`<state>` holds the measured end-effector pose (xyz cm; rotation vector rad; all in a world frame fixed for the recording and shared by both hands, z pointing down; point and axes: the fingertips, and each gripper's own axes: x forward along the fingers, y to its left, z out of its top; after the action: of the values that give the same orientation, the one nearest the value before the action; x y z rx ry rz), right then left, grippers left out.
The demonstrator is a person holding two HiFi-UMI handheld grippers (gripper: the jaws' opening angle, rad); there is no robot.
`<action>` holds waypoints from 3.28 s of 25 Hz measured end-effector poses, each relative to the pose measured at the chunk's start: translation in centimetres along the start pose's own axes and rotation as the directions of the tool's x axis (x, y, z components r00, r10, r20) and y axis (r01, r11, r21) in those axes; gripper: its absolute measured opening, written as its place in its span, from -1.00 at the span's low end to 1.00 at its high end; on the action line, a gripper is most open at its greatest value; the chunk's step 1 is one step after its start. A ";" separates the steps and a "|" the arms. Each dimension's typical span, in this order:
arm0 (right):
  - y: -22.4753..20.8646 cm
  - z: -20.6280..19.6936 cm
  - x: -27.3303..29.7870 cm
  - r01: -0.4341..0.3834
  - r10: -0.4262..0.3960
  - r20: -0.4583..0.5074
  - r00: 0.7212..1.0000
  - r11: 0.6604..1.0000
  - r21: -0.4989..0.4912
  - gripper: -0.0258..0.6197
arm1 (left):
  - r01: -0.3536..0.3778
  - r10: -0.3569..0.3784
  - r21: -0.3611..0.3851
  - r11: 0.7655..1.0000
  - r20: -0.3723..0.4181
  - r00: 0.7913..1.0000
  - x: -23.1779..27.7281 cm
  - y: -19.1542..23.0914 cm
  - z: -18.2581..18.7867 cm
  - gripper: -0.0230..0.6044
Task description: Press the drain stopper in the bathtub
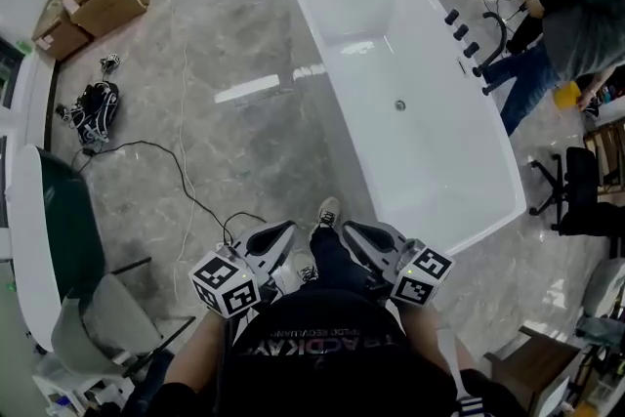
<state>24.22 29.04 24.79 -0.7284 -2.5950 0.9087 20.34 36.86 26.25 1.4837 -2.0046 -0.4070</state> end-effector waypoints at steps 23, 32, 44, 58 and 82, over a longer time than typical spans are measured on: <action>-15.8 14.5 0.7 0.167 -0.176 0.260 0.949 0.984 0.056 -0.89 | 0.187 -0.154 0.191 0.964 -0.173 0.973 19.5 4.5 14.3 -0.91; -20.7 17.5 0.6 0.369 -0.392 0.388 0.834 0.919 0.136 -0.89 | 0.396 -0.318 0.210 0.894 -0.327 0.890 26.9 7.5 18.0 -0.91; -25.9 20.9 3.1 0.599 -0.674 0.475 0.566 0.732 0.324 -0.89 | 0.651 -0.482 0.139 0.746 -0.562 0.672 35.5 12.3 21.8 -0.91; -32.8 19.4 2.0 0.713 -0.802 0.339 0.492 0.594 0.372 -0.89 | 0.618 -0.421 0.097 0.780 -0.650 0.633 40.4 18.7 20.5 -0.91; -63.2 3.9 -0.7 0.848 -0.856 -0.037 0.516 0.504 0.165 -0.89 | 0.769 -0.312 0.457 0.446 -0.727 0.612 52.4 24.6 5.8 -0.91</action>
<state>0.13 -15.74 62.58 0.6525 -2.3692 0.7516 -11.82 -4.98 50.77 2.4578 -1.1137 0.6753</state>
